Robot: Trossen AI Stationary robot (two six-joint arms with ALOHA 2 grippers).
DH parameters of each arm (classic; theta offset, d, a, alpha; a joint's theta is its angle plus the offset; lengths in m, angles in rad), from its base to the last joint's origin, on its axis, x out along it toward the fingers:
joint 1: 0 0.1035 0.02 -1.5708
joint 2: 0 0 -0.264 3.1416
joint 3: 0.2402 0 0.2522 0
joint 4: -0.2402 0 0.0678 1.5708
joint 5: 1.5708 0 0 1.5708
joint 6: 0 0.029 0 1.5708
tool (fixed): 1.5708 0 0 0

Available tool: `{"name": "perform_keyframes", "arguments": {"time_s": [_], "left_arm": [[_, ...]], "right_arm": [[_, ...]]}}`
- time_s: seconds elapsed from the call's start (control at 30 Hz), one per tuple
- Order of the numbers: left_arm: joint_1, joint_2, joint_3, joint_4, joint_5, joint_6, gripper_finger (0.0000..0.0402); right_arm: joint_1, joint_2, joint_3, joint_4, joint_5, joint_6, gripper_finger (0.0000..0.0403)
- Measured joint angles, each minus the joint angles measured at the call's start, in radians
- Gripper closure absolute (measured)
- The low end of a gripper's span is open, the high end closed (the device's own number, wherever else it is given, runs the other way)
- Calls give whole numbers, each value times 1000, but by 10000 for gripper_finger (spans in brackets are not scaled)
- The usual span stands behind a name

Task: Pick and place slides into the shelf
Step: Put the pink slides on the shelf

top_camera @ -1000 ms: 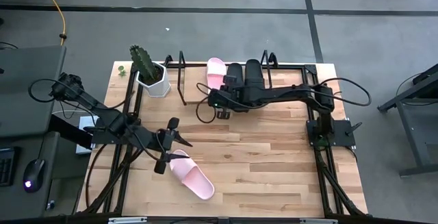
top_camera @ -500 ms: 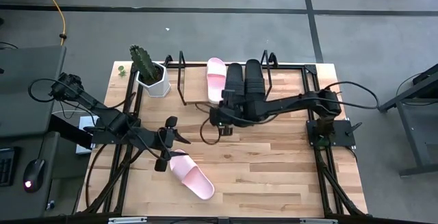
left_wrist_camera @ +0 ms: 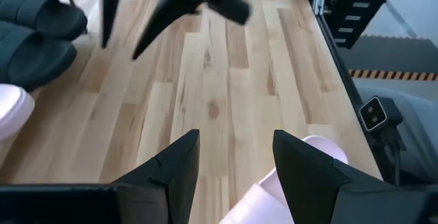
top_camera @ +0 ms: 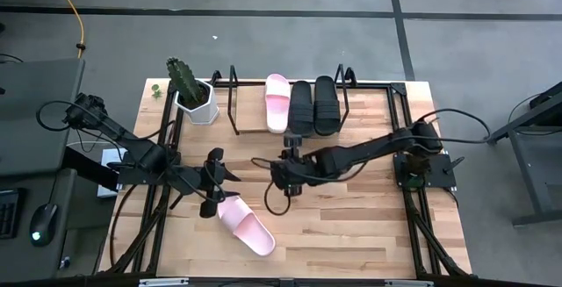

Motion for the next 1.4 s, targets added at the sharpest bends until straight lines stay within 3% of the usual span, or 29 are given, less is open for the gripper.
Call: {"name": "perform_keyframes", "arguments": {"time_s": [0.4, 0.97, 1.27, 1.4], "left_arm": [[1, 0, -87, -3, 4, -124, 227], [-1, 3, -164, 21, 37, -374, 227], [-94, 101, -158, 226, 94, -314, 227], [-135, 130, -110, 196, 89, -309, 227]], "right_arm": [[79, -22, 0, 6, 11, -32, 288], [85, -22, 0, -18, 17, -50, 288], [82, -22, 0, -33, 62, -52, 288], [82, -22, 0, -50, 92, -47, 288]]}}
